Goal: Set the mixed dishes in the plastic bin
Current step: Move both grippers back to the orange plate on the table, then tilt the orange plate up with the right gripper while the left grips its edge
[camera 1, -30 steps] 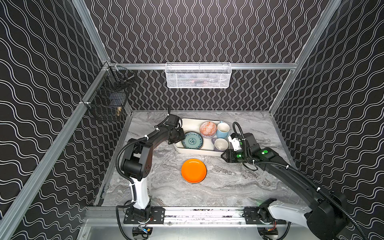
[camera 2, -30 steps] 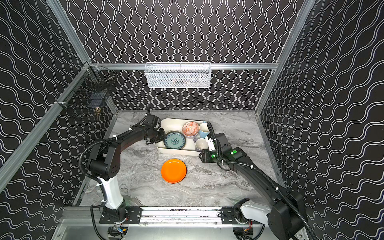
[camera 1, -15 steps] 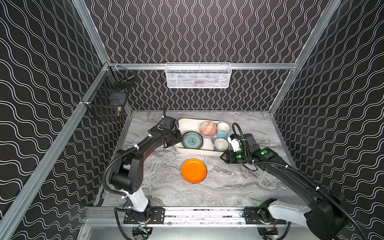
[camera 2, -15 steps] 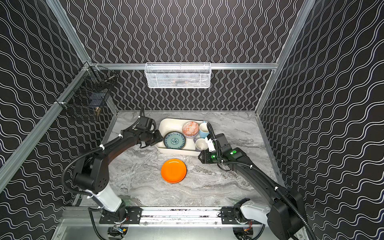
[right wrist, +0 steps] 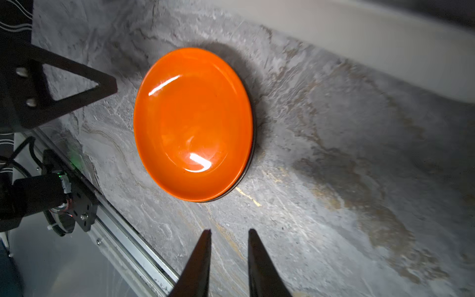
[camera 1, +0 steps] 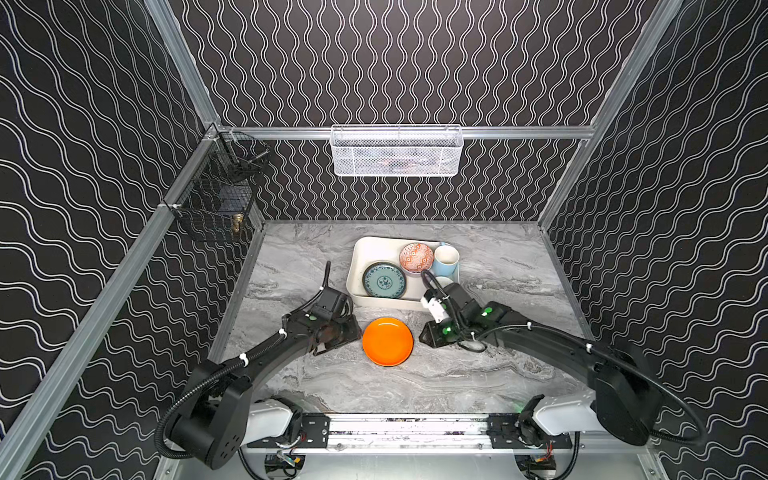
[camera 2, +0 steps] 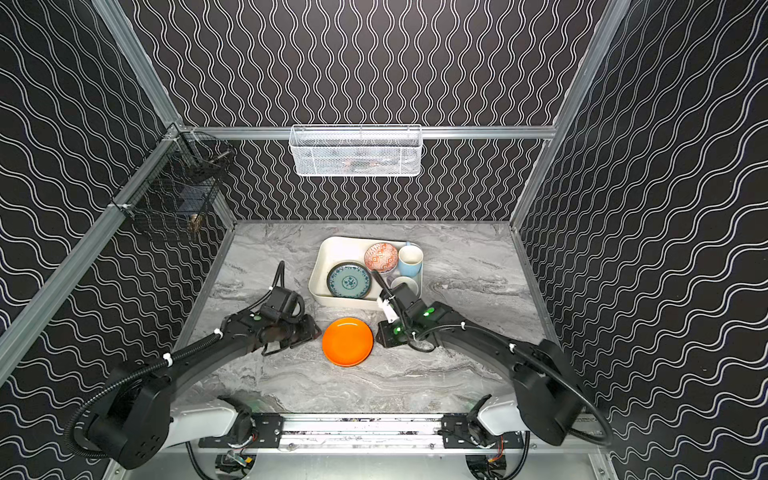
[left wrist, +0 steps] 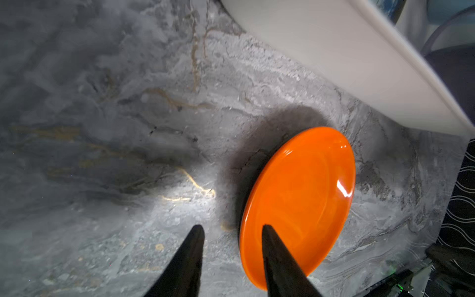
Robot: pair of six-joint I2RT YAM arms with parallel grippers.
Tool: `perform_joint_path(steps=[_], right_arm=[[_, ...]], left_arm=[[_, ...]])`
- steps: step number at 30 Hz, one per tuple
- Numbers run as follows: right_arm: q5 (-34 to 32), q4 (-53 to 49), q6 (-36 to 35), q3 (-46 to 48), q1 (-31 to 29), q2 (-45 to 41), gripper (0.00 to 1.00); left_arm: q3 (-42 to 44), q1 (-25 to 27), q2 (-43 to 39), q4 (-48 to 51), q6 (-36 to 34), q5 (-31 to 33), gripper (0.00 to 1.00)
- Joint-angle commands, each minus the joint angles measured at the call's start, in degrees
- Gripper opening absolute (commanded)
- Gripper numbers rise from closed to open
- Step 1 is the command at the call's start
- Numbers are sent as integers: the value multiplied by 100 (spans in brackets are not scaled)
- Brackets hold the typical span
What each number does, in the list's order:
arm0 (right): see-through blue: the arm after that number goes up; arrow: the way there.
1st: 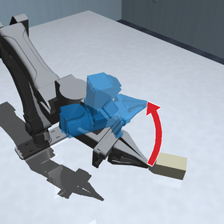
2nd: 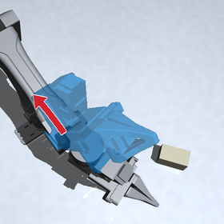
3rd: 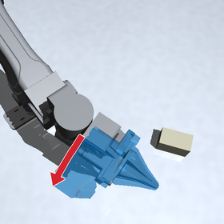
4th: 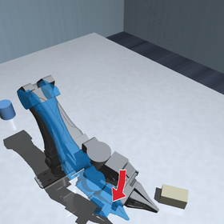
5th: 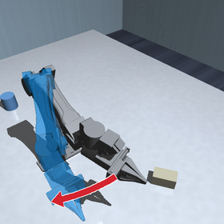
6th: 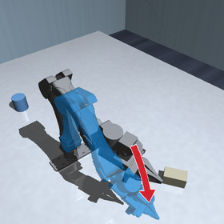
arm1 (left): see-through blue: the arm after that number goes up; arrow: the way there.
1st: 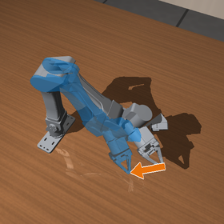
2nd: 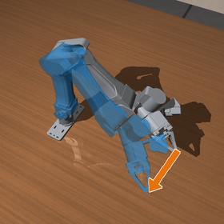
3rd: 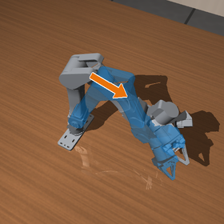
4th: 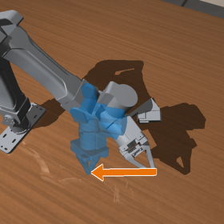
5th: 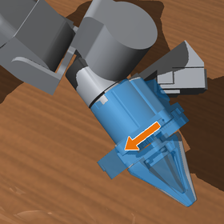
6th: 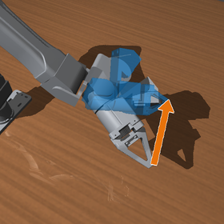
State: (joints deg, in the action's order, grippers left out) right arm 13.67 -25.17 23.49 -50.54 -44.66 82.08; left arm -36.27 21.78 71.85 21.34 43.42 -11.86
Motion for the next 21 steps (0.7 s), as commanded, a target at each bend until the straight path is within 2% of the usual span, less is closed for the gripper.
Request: perform_joint_path(steps=[1,7,10,12,21], right_arm=[[-154,372,263,-86,-134,236,26],[-183,454,318,-274,-268,680,25],[-169,463,308,-380,-310,862,25],[-215,398,292,-482,-321,987,25],[-353,303,278,-623,-323,1392,25]], left_arm=[[119,53,-90,-309,27,-68,43],[229,72,-144,-359,-70,-156,43],[246,72,-241,-338,-125,-104,56],[243,72,-296,-311,-173,-64,58],[275,72,-225,-385,-243,-172,58]])
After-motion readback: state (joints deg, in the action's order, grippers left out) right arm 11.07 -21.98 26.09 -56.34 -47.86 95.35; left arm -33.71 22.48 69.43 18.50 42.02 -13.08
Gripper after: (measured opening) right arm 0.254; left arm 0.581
